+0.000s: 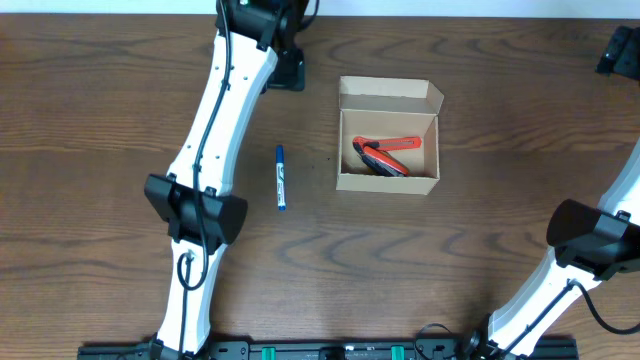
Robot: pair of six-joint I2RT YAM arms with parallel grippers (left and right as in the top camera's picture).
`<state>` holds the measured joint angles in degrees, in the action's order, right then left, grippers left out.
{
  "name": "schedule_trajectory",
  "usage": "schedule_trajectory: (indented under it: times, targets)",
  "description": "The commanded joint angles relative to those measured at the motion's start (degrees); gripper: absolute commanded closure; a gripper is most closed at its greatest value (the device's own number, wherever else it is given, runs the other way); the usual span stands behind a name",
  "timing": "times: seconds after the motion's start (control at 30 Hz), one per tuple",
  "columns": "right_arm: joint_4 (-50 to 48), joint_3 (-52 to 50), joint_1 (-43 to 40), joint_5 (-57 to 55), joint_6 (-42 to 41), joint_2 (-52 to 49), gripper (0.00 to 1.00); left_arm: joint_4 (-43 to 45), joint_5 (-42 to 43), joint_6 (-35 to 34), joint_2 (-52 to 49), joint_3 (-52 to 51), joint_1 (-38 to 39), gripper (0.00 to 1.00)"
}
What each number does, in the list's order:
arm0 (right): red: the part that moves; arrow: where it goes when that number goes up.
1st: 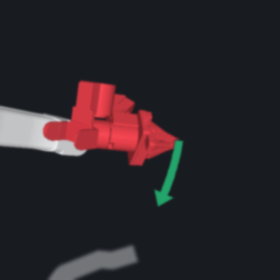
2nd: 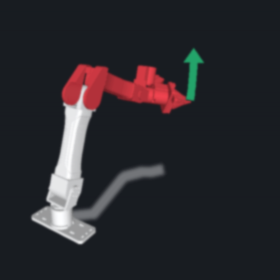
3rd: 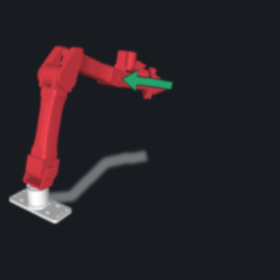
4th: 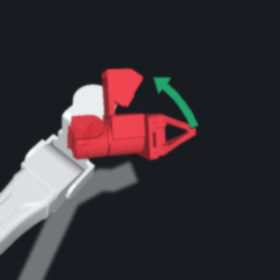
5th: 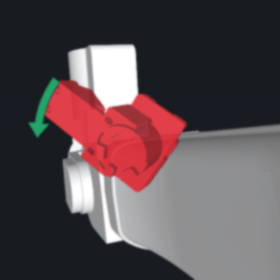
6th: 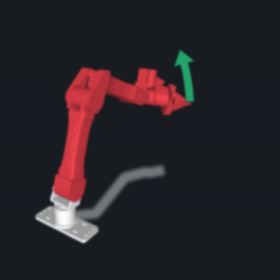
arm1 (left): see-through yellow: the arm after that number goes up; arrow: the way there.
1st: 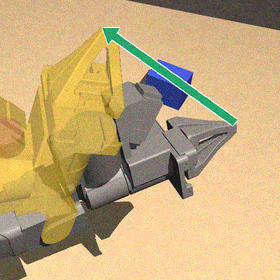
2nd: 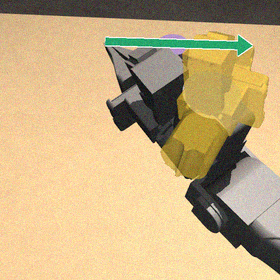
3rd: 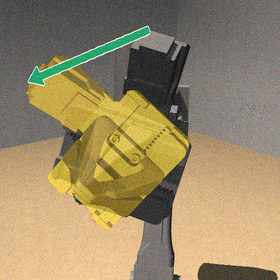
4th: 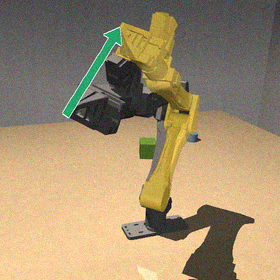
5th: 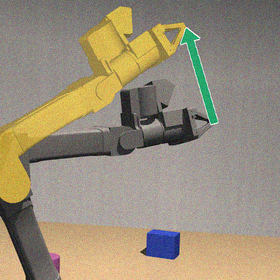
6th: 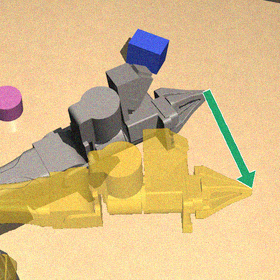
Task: Pack container
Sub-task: 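Move the left gripper over the blue-capped marker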
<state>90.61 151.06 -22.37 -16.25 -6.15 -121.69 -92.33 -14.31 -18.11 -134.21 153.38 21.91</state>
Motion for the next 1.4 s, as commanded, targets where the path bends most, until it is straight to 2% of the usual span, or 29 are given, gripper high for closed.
schedule_trajectory:
  times: [0.0,0.17,0.43,0.57,0.77,0.87,0.93,1.0,1.1,1.37]
  targets:
    - [0.09,-0.07,-0.11,-0.2,-0.9,1.57,0.01,-4.48,2.84,-2.6,0.39,-3.69,-1.36,0.05]
    - [0.09,-0.07,-0.11,-0.2,-0.9,1.57,0.01,-4.48,3.65,-3.04,2.49,-8.26,-0.68,0.05]
    - [0.09,-0.07,-0.11,-0.2,-0.9,1.57,0.01,-4.46,0.81,-5.6,14.16,-18.53,1.36,0.05]
    - [0.09,-0.07,-0.11,-0.2,-0.9,1.57,0.01,-2.43,0.85,-6.6,19.78,-27.54,1.49,0.05]
    - [0.09,-0.07,-0.11,-0.2,-0.9,1.57,0.01,13.88,5.18,-6.16,29.55,-49.27,2.12,0.05]
    - [0.09,-0.07,-0.11,-0.2,-0.9,1.57,0.01,24.09,6.69,-3.96,32.33,-57.61,1.49,0.05]
    - [0.09,-0.07,-0.11,-0.2,-0.9,1.57,0.01,30.1,10.99,-1.16,32.26,-61.33,0.85,0.05]
    - [0.09,-0.07,-0.11,-0.2,-0.9,1.57,0.01,34.51,14.01,-0.07,31.47,-64.17,0.57,0.05]
    - [0.09,-0.07,-0.11,-0.2,-0.9,1.57,0.01,39.19,14.21,-0.07,29.09,-67.71,0.55,0.05]
    - [0.09,-0.07,-0.11,-0.2,-0.9,1.57,0.01,42.45,15.32,-0.87,22.91,-68.76,0.55,0.05]
